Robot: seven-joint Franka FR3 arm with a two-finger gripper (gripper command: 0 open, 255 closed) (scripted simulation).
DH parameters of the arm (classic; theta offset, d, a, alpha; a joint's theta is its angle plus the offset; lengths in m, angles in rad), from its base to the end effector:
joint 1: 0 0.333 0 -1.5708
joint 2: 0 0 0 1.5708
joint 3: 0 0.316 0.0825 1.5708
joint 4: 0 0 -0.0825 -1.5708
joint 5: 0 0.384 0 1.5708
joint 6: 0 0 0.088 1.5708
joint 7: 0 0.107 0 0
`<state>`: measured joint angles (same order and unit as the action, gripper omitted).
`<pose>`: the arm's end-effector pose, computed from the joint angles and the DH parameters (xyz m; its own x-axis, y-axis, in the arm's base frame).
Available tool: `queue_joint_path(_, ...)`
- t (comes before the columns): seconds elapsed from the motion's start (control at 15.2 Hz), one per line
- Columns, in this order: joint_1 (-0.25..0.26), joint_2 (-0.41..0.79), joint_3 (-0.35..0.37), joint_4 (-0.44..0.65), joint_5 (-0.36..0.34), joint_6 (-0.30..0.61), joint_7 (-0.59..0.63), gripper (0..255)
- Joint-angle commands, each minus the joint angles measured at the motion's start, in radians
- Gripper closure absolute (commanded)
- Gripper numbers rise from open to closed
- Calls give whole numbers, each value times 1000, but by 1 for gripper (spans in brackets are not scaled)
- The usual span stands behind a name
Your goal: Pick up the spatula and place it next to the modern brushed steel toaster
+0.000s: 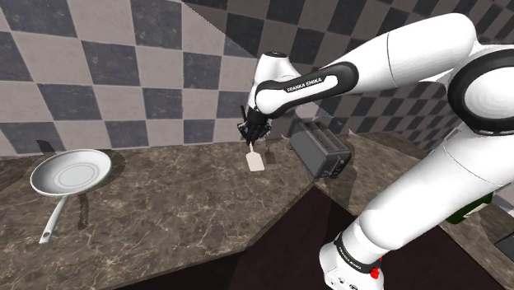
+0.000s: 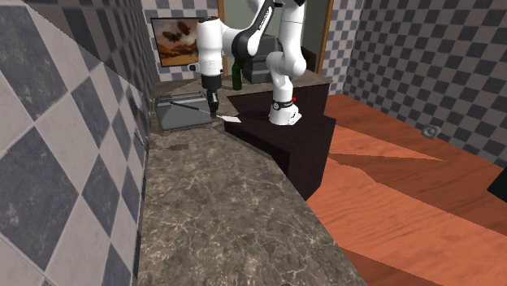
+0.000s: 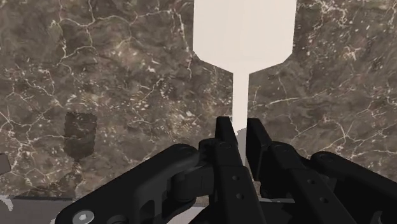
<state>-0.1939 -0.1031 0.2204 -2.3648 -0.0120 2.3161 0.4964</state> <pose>0.4917 0.0131 0.3714 0.8933 -0.4453 0.0605 -0.4463 -0.8949 0.0033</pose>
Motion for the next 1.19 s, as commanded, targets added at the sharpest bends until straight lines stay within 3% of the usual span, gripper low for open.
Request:
queue_joint_path(0.0, -23, -18, -31, -24, 5, 7, -58, 255)
queue_joint_path(0.92, -189, 0, -250, -7, 0, 13, -439, 255)
queue_joint_path(1.12, -189, 25, -250, -24, 0, 55, -439, 255)
